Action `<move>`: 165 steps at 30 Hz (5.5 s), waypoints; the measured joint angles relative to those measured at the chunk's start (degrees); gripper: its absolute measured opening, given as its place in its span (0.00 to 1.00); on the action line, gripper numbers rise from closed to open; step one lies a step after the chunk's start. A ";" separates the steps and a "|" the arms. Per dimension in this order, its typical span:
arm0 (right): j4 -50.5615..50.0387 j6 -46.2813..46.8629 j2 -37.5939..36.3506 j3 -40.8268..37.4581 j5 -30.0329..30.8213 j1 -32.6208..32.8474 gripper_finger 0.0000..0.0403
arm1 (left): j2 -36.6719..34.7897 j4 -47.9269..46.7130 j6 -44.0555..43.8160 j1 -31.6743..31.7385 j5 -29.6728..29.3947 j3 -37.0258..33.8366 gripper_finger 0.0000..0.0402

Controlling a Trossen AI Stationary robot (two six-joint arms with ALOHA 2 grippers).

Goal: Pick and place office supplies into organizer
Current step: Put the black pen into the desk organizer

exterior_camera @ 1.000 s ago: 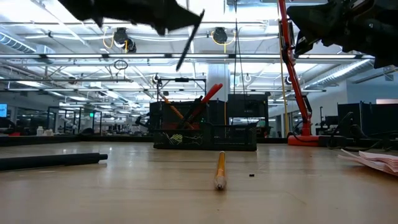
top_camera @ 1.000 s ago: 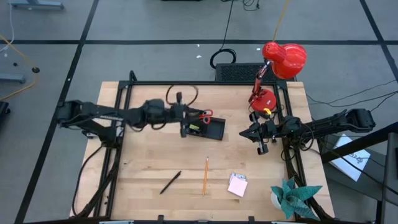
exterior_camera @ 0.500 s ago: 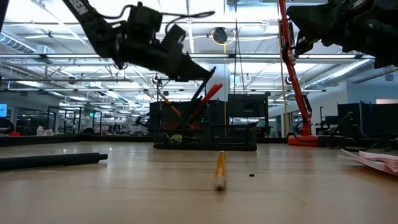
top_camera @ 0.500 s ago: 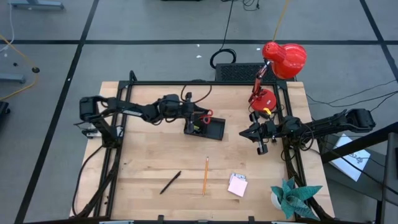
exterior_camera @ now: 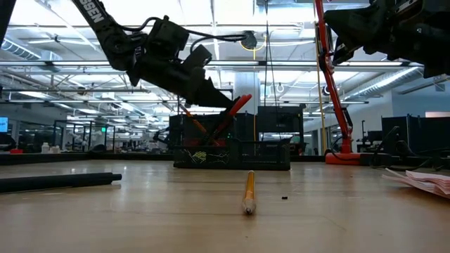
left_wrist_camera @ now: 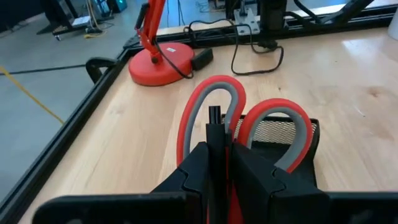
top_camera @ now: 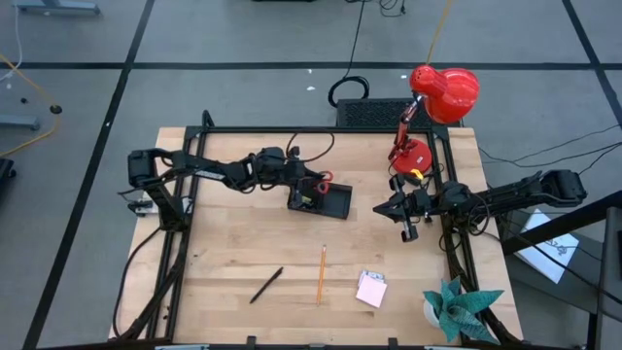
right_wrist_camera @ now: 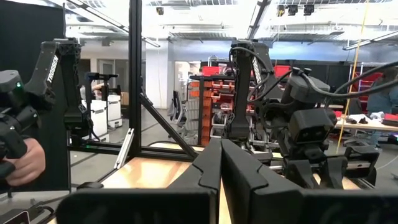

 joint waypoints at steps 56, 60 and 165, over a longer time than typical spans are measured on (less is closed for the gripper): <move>-0.45 1.06 0.00 0.00 -0.17 0.00 0.01 | -22.34 -47.14 -50.97 -52.59 -41.66 1.05 0.46; 0.08 1.92 0.00 0.00 -0.22 0.00 0.01 | -13.97 -49.51 -54.73 -55.58 -40.85 6.00 0.46; -1.66 3.04 0.00 0.02 -0.25 0.04 0.01 | -10.31 -0.60 0.26 -11.25 -11.50 2.10 0.07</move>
